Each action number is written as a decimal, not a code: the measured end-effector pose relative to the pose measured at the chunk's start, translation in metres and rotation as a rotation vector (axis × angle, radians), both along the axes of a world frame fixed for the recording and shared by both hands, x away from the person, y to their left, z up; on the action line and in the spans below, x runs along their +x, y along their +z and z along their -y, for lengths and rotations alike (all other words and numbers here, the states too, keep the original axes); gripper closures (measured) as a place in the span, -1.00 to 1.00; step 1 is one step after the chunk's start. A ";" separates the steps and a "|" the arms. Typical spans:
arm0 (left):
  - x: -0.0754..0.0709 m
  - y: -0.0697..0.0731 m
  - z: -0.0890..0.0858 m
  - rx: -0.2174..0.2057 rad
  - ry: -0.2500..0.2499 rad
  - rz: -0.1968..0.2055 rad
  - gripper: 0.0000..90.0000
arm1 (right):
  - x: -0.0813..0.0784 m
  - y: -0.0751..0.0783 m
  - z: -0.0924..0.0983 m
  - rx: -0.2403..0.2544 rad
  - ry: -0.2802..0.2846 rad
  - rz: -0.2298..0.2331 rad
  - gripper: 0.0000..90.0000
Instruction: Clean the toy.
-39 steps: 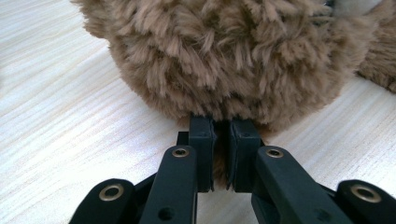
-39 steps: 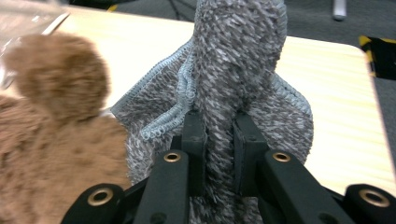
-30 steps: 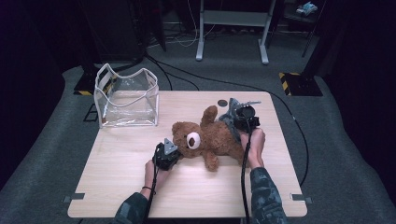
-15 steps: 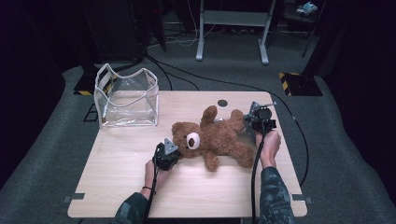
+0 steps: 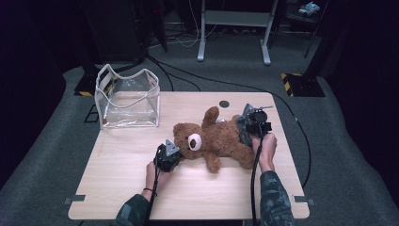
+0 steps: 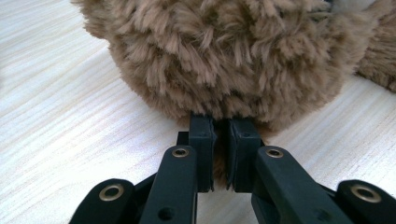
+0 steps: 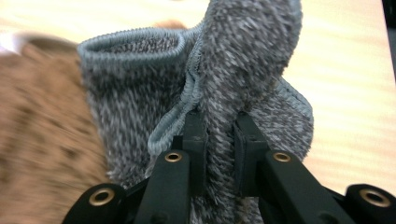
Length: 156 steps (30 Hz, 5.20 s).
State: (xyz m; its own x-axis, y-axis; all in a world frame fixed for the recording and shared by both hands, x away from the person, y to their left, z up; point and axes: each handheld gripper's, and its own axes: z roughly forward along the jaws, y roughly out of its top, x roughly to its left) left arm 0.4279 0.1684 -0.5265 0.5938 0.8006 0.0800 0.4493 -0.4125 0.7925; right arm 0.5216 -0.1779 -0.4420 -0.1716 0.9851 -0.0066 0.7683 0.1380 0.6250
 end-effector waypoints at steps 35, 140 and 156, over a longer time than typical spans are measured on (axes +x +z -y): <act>0.002 0.000 -0.002 -0.005 -0.003 -0.017 0.82 | -0.067 0.053 -0.095 0.090 0.349 0.168 0.73; 0.005 0.000 -0.004 -0.037 0.020 -0.040 0.76 | -0.104 -0.010 -0.158 0.191 0.535 0.055 0.74; 0.005 0.000 -0.004 -0.034 0.021 -0.036 0.76 | -0.096 0.025 -0.114 0.184 0.372 0.136 0.71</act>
